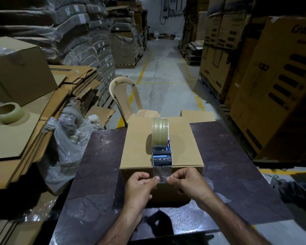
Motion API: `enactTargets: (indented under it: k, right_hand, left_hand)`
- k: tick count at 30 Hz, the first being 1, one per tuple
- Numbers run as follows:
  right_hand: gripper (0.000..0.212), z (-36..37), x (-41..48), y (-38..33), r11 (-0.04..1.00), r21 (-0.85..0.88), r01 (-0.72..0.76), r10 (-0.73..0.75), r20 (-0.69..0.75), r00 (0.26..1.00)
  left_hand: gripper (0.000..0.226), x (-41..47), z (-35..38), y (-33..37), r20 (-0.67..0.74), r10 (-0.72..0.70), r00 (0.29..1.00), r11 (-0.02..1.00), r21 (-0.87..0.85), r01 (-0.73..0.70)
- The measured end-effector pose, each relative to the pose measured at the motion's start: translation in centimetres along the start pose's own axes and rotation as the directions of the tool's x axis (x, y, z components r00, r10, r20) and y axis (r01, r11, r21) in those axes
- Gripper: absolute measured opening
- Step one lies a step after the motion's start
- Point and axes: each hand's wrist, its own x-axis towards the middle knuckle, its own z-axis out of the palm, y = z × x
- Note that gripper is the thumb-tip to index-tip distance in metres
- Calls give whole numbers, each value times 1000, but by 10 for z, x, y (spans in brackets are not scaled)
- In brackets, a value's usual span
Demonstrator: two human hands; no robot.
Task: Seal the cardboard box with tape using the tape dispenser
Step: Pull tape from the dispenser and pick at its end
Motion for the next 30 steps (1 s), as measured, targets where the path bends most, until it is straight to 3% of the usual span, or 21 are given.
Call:
enactTargets:
  k: [17, 30]
  right_hand:
    - [4, 1, -4, 6, 957, 232, -174, 187, -33, 982]
    - [11, 6, -8, 3, 940, 307, -151, 197, -123, 973]
  left_hand:
    - [26, 14, 4, -16, -32, 151, 988, 981, 125, -146]
    - [25, 16, 8, -15, -36, 160, 987, 973, 176, -151]
